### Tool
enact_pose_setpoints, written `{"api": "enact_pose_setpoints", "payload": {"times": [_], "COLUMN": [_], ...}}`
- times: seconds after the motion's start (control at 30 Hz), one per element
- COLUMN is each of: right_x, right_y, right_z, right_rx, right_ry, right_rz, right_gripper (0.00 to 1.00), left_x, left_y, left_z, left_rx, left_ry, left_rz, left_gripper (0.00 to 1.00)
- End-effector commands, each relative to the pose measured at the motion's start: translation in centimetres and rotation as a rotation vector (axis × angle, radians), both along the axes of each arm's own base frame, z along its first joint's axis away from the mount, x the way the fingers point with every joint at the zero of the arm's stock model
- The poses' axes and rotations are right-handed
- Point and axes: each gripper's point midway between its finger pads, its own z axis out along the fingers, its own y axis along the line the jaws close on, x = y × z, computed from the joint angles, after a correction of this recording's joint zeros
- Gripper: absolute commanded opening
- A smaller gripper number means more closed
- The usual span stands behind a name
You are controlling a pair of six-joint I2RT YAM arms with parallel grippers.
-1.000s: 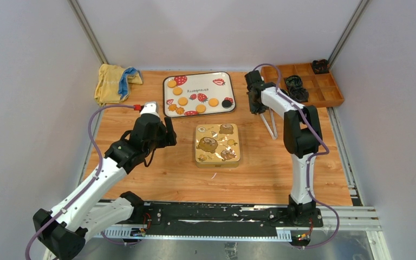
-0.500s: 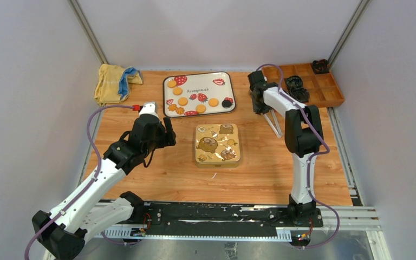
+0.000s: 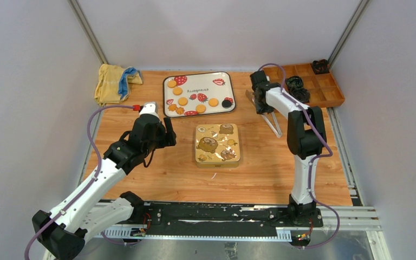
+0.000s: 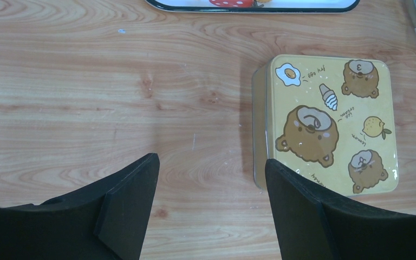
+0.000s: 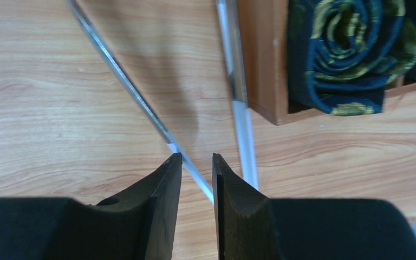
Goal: Pack the cookies
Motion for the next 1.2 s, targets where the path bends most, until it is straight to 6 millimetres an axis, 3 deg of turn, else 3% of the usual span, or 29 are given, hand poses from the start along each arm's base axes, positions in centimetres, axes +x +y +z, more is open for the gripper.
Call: {"api": "enact_pose_setpoints", "payload": {"times": [0.0, 0.23, 0.73, 0.93, 1.17], "right_x": [-0.3, -0.8, -1.7, -1.3, 0.2], "right_y": [-2.8, -2.6, 0.2, 1.8, 5.4], "right_z": [1.0, -1.9, -3.9, -2.4, 0.3], "right_rx": [-0.071, -0.013, 0.139, 0.229, 0.374], "right_ry": [-0.005, 0.061, 0.112, 0.095, 0.060], "right_rz": [-0.037, -0.044, -0.001, 0.022, 0.099], "right_gripper": [0.32, 0.29, 0.24, 0.01, 0.00], "left_x": [0.0, -0.2, -0.4, -0.6, -0.6], "left_y": [-0.3, -0.2, -0.1, 0.1, -0.4], "left_z": [-0.1, -0.1, -0.4, -0.5, -0.5], "left_rx": [-0.010, -0.013, -0.009, -0.010, -0.027], "left_ry": [0.004, 0.005, 0.009, 0.008, 0.014], "left_rz": [-0.009, -0.008, -0.006, -0.002, -0.016], "left_gripper": [0.77, 0.77, 0.77, 0.77, 0.77]}}
